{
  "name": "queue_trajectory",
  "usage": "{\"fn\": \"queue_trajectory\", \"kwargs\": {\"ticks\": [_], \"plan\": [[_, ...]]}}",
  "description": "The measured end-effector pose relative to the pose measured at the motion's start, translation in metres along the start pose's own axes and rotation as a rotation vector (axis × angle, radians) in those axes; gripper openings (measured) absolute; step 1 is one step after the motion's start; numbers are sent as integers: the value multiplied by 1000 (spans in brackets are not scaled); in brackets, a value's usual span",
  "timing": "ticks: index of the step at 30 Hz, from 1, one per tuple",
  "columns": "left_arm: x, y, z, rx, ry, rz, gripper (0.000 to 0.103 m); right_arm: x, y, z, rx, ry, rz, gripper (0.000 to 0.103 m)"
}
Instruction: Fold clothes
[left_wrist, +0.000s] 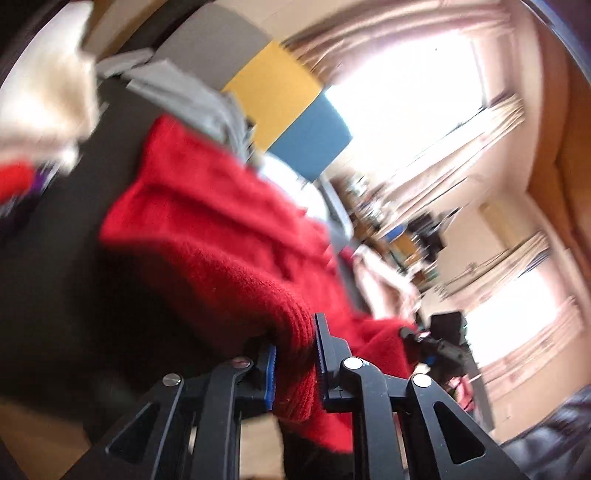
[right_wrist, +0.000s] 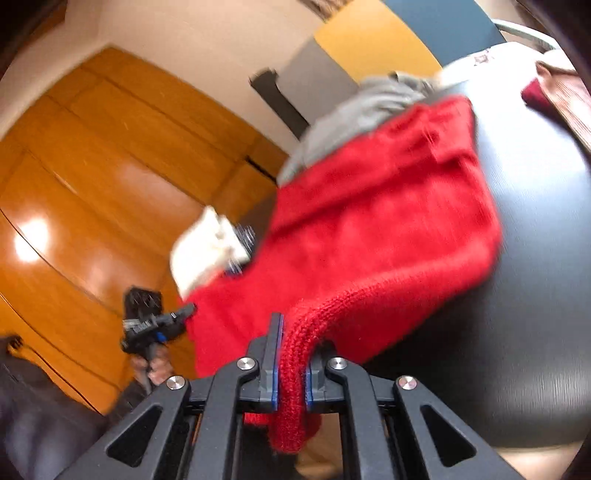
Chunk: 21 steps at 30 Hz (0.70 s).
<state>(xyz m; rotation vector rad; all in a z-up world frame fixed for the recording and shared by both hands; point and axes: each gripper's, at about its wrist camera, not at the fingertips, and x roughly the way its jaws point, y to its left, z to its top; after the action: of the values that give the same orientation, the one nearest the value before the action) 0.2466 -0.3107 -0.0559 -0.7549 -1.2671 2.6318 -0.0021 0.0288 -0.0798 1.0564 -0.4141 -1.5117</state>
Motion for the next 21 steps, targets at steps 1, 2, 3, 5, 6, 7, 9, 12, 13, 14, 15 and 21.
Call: {"fn": "queue_trajectory", "kwargs": {"ticks": [1,2,3,5,6,7,9,12,13,14,15,21], "plan": [[3,0,13,-4,-20,-21,15,3,-1,12,6,-26,15,8],[7,1,25,-9,-37,-37,15,6,-2,24,12,-53,30,8],[12,3,37,-8,-52,-43,15,5,-6,36,15,-75,39,8],[24,6,62,5,-73,-34,15,11,-11,62,8,-104,33,8],[34,10,73,7,-74,-22,15,13,-15,75,8,-117,24,8],[46,15,85,8,-72,-8,15,18,-21,87,12,-122,13,8],[68,26,108,-2,-68,28,15,29,-36,110,21,-129,-12,8],[95,46,132,-28,-72,82,15,49,-62,142,41,-127,-62,8],[105,55,139,-43,-67,97,15,56,-71,151,57,-121,-72,8],[115,64,145,-60,-61,120,15,66,-84,157,77,-109,-92,8],[127,77,149,-76,-45,156,15,77,-98,163,97,-95,-115,8],[145,128,120,-190,12,201,14,103,-150,149,178,-10,-156,5]]}}
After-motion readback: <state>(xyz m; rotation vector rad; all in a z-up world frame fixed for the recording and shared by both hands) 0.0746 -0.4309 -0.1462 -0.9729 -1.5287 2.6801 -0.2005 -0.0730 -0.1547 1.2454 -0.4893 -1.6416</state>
